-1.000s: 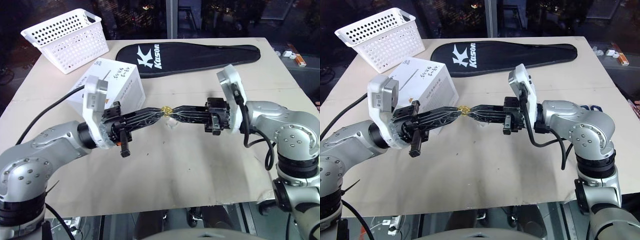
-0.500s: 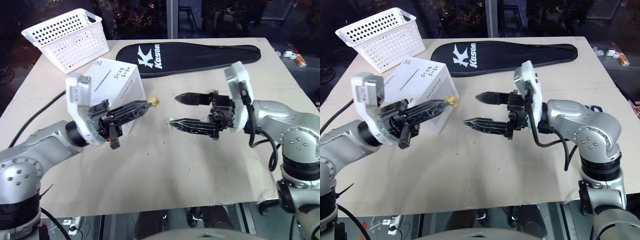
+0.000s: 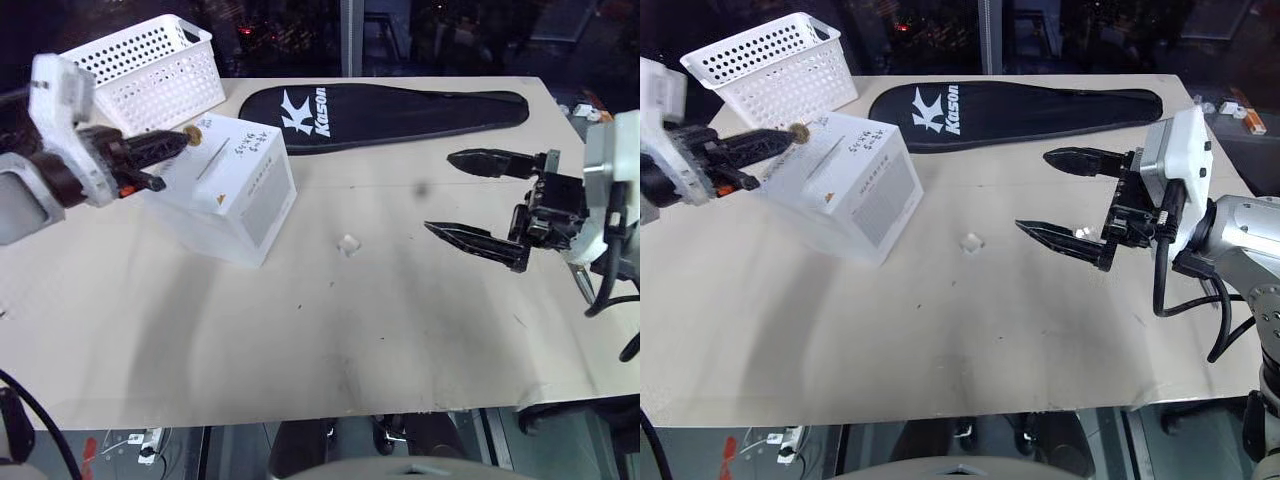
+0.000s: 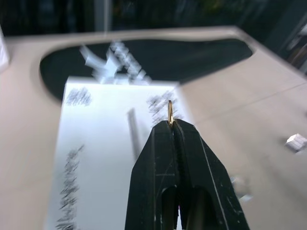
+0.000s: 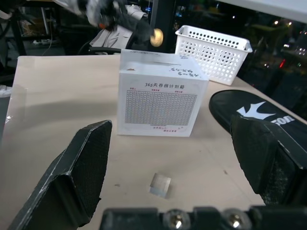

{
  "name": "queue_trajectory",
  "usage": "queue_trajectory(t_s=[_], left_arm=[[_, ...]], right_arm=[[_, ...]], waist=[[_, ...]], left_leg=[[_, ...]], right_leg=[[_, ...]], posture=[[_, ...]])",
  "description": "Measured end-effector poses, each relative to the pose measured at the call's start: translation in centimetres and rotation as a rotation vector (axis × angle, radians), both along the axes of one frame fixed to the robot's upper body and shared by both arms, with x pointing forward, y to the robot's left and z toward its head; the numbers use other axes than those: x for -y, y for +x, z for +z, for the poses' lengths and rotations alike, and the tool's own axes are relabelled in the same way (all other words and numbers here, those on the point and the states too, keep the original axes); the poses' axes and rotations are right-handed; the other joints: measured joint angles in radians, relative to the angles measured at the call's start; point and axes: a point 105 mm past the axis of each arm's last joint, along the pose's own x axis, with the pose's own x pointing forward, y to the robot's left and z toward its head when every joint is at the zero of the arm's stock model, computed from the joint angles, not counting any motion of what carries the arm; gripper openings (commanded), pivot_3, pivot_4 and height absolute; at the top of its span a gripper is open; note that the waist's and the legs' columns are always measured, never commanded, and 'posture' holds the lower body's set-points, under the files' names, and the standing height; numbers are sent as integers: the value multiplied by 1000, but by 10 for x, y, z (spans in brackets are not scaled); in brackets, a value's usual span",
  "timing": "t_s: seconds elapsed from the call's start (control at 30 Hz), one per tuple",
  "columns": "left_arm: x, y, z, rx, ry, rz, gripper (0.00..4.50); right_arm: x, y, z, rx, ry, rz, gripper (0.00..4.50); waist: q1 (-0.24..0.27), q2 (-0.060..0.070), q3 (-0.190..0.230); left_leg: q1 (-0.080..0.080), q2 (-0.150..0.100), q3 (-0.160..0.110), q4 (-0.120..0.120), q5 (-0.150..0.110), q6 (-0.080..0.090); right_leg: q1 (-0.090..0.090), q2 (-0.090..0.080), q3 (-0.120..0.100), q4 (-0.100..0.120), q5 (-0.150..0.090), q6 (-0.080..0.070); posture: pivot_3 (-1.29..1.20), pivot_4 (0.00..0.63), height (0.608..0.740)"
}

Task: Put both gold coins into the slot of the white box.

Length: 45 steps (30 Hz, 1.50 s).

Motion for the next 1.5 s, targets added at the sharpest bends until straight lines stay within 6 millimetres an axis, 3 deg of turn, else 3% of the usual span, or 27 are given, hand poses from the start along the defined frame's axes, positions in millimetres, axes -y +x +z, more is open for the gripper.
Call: queue_trajectory(t_s=[0.27,0.57,0.63,0.73,0.8,0.93,1.0,1.03,1.1,1.13,1.17,1.23,1.3,1.4,1.5], left_arm=[[1,20,-8,-61,85,31,0],[1,21,-8,-81,141,44,0],[2,21,-8,-80,152,44,423],[4,21,-11,-92,144,58,1396],[4,20,-5,-64,117,58,2266],[16,13,26,104,60,4,2266],[34,5,53,273,0,-61,2266],[38,2,58,305,-5,-82,2266],[66,-20,64,365,-34,-238,2266],[82,-35,57,362,-42,-335,2539],[95,-48,36,310,-46,-423,2819],[107,-62,6,202,-89,-502,3467],[105,-68,-17,128,-113,-483,4280],[89,-84,-61,11,-88,-392,4399],[74,-92,-77,-14,-78,-348,4399]], right_arm=[[-2,-2,10,41,46,8,4254],[1,-1,2,30,66,-4,4254],[1,-2,2,30,67,-4,4314],[1,-2,0,30,77,0,4314],[2,-2,-3,19,79,-2,4314],[5,-1,-12,-23,75,-13,4314],[6,0,-17,-42,70,-20,4314],[6,0,-18,-44,68,-23,4314],[12,3,-29,-78,42,-62,4314],[17,4,-39,-114,19,-93,4314],[25,4,-54,-169,-12,-135,4314],[39,2,-73,-242,-43,-196,4314],[54,-2,-86,-283,-65,-260,4314],[85,-16,-103,-339,-112,-383,4314],[101,-31,-106,-340,-151,-436,4314]], waist=[[0,-1,1],[-2,-1,0],[-1,-1,0],[0,-1,0],[0,-2,0],[0,-2,0],[3,-2,0],[2,-2,0],[1,-2,0],[1,-2,0],[1,-1,-1],[0,-1,-1],[-1,-1,-1],[1,0,-2],[5,1,-3]], left_leg=[[-1,0,1,0,0,0],[0,0,1,0,0,0],[0,0,1,0,0,0],[0,0,1,1,0,0],[0,0,1,2,0,0],[-1,0,1,3,0,0],[-1,0,-1,5,0,0],[0,0,0,5,0,0],[0,0,0,5,0,0],[1,0,0,5,0,0],[3,-1,0,5,0,0],[2,0,-1,5,0,0],[3,0,-1,4,0,0],[4,0,-2,4,0,0],[4,0,-4,5,-4,1]], right_leg=[[0,0,1,0,0,0],[0,0,1,1,0,0],[0,0,1,1,0,0],[0,0,1,1,0,0],[0,0,1,1,0,0],[1,-1,1,1,0,0],[2,-1,0,1,0,0],[3,-1,0,1,0,0],[4,-2,0,1,0,0],[5,-2,0,1,0,0],[6,-2,2,1,0,0],[5,-2,1,2,0,0],[5,0,1,2,0,0],[5,0,2,2,0,0],[6,1,0,2,0,0]], posture=[[0,150,738],[0,150,738],[0,150,738],[0,150,738],[0,150,738],[0,150,738],[0,150,738],[0,150,738],[0,150,738],[0,150,738],[0,150,738],[0,150,738],[0,150,738],[0,150,738],[0,150,738]])
